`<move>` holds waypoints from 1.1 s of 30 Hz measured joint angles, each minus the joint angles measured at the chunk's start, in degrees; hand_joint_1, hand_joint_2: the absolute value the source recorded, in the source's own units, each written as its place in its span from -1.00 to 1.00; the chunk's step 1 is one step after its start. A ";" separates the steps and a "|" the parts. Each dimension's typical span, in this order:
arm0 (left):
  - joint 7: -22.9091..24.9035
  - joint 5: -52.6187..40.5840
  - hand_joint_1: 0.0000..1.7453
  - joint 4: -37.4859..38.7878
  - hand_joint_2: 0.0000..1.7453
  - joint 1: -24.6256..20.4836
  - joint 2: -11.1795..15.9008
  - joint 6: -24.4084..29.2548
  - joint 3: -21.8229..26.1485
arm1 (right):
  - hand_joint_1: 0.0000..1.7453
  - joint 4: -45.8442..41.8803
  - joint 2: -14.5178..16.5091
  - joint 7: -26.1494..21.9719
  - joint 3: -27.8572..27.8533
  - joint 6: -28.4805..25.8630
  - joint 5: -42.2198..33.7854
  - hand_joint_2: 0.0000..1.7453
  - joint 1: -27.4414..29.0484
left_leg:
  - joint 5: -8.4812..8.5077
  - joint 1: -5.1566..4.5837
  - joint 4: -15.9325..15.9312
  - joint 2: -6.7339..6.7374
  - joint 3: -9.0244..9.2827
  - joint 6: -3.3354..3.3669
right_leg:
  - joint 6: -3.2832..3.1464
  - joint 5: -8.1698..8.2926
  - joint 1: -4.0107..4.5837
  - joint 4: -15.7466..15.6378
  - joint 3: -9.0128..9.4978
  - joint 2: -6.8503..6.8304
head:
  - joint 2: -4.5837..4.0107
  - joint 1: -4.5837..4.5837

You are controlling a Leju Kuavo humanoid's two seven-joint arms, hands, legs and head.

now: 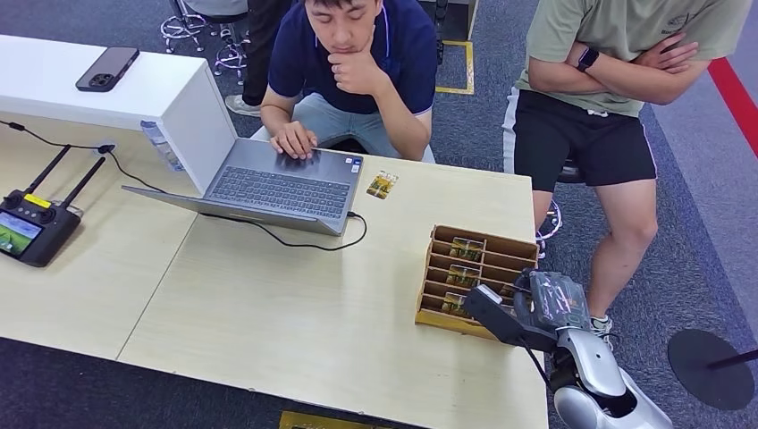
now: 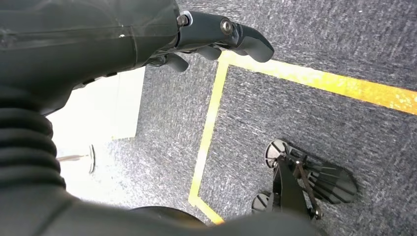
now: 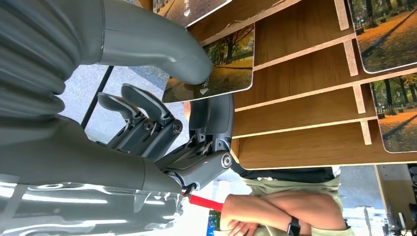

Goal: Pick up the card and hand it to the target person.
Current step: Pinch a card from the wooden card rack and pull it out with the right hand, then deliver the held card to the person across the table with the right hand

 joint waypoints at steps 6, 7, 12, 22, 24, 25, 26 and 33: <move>0.00 0.00 -1.00 0.00 1.00 0.00 0.00 -0.03 0.00 | 1.00 -0.15 0.05 -0.25 0.00 -0.21 -0.05 1.00 -0.03 | 0.00 0.00 0.00 0.00 0.00 0.00 | 0.00 0.00 0.00 0.00 0.01 0.00 | 0.00 0.00; 0.00 0.00 -1.00 0.00 1.00 0.00 0.00 -0.03 0.00 | 1.00 -0.17 0.05 -0.30 0.00 -0.26 -0.06 1.00 -0.04 | 0.00 0.00 0.00 0.00 -0.01 0.00 | 0.00 0.00 0.00 0.00 0.01 0.00 | 0.00 0.00; 0.00 0.00 -1.00 0.00 1.00 0.00 0.00 -0.03 0.00 | 1.00 -0.24 0.07 -0.47 0.00 -0.42 -0.10 1.00 -0.07 | 0.00 0.00 0.00 0.00 -0.01 0.00 | 0.00 0.00 0.00 0.01 0.00 0.00 | 0.00 0.00; 0.09 -0.18 -1.00 0.00 1.00 -0.01 0.00 -0.15 0.00 | 1.00 -1.70 1.14 -3.35 0.08 -2.70 -0.27 1.00 -1.49 | 0.00 0.00 -0.01 0.00 -0.02 0.00 | -0.01 0.01 0.00 0.02 0.00 0.02 | 0.00 0.01; 0.08 -0.26 -1.00 0.00 1.00 -0.04 0.00 -0.30 0.00 | 1.00 -2.84 2.38 -5.08 0.19 -3.96 -0.29 1.00 -3.35 | 0.01 0.01 -0.01 0.01 0.00 0.00 | -0.02 0.02 0.00 0.03 0.00 0.03 | 0.00 0.01; 0.03 -0.36 -1.00 0.00 1.00 -0.06 0.00 -0.43 0.00 | 1.00 -3.39 3.14 -5.78 0.30 -4.40 -0.29 1.00 -4.51 | 0.01 0.01 -0.01 0.02 0.00 -0.01 | -0.02 0.02 0.00 0.03 0.00 0.04 | 0.00 0.01; -0.02 -0.53 -1.00 0.00 1.00 -0.08 0.00 -0.56 0.00 | 1.00 -3.85 3.96 -6.32 0.44 -4.69 -0.36 1.00 -5.78 | 0.02 0.01 -0.01 0.02 0.01 -0.01 | -0.02 0.02 0.01 0.04 0.00 0.03 | 0.00 0.00; 0.14 -1.62 -1.00 0.00 1.00 -0.17 -0.06 -1.25 -0.12 | 1.00 -3.92 9.51 -8.26 1.99 -4.29 -1.71 1.00 -14.01 | 0.08 0.01 -0.01 0.00 -0.01 -0.03 | -0.02 0.02 0.01 0.06 0.01 0.01 | 0.00 0.00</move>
